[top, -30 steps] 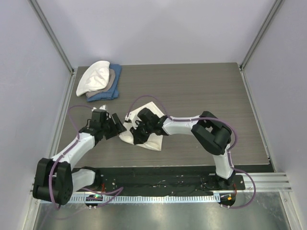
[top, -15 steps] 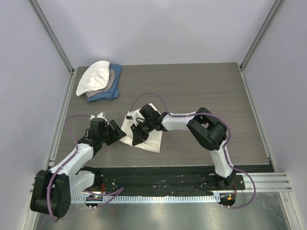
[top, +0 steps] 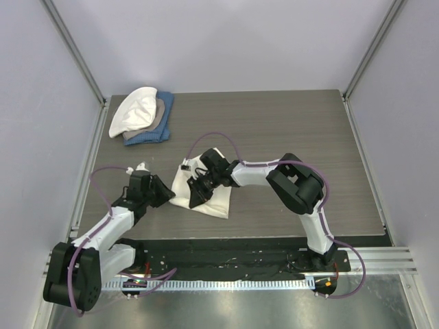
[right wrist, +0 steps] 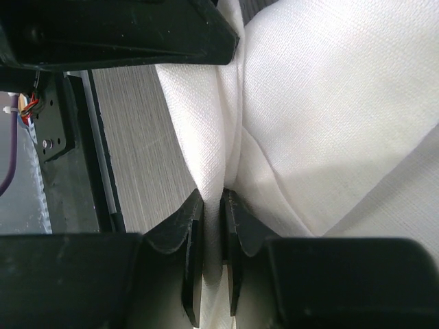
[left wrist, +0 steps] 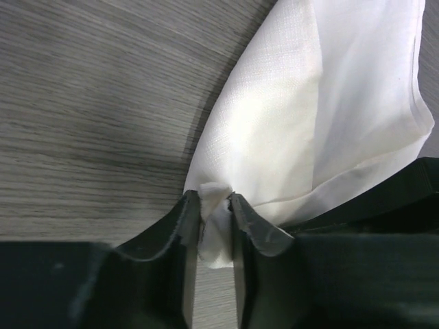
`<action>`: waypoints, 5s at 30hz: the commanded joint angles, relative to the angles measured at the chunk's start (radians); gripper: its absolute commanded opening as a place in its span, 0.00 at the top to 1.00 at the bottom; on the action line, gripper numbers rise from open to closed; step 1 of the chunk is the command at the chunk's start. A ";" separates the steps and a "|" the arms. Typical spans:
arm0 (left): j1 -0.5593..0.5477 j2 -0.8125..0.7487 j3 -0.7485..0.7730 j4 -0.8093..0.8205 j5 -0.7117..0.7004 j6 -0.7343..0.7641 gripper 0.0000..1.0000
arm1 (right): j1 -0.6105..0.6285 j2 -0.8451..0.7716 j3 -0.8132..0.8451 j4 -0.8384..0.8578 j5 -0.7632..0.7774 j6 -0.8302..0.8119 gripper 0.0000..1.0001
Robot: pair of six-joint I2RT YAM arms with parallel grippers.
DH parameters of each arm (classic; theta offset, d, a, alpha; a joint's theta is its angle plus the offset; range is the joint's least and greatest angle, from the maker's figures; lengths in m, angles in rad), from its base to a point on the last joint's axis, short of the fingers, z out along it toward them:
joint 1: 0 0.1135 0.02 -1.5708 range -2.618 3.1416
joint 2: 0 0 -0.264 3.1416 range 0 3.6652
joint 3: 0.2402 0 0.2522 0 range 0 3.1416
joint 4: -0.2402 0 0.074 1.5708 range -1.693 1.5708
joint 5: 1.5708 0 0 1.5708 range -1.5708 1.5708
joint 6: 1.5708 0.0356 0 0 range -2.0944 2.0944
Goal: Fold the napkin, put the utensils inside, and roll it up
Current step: Roll the napkin with the utensil
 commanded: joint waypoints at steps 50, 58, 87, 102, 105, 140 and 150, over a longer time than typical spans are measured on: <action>0.002 0.222 0.267 -0.244 0.091 0.129 1.00 | 0.438 -0.169 -0.247 0.350 1.129 -0.458 0.38; 0.000 0.228 0.267 -0.232 0.099 0.132 1.00 | 0.360 -0.111 -0.201 0.260 1.017 -0.404 0.43; 0.009 -0.140 0.065 -0.112 -0.046 0.053 0.27 | 0.035 0.041 0.025 -0.112 -0.072 0.115 0.83; 0.009 -0.046 -0.019 0.018 -0.033 -0.016 0.48 | -0.050 0.152 0.093 -0.089 -0.174 0.229 0.85; 0.009 -0.019 -0.036 0.065 -0.012 -0.030 0.56 | -0.059 0.159 0.089 -0.066 -0.183 0.251 0.85; 0.013 0.282 0.174 -0.088 0.106 0.086 1.00 | 0.321 -0.410 -0.312 0.210 1.035 -0.369 0.25; 0.014 0.293 0.189 -0.097 0.111 0.093 1.00 | 0.401 -0.273 -0.288 0.260 1.153 -0.492 0.26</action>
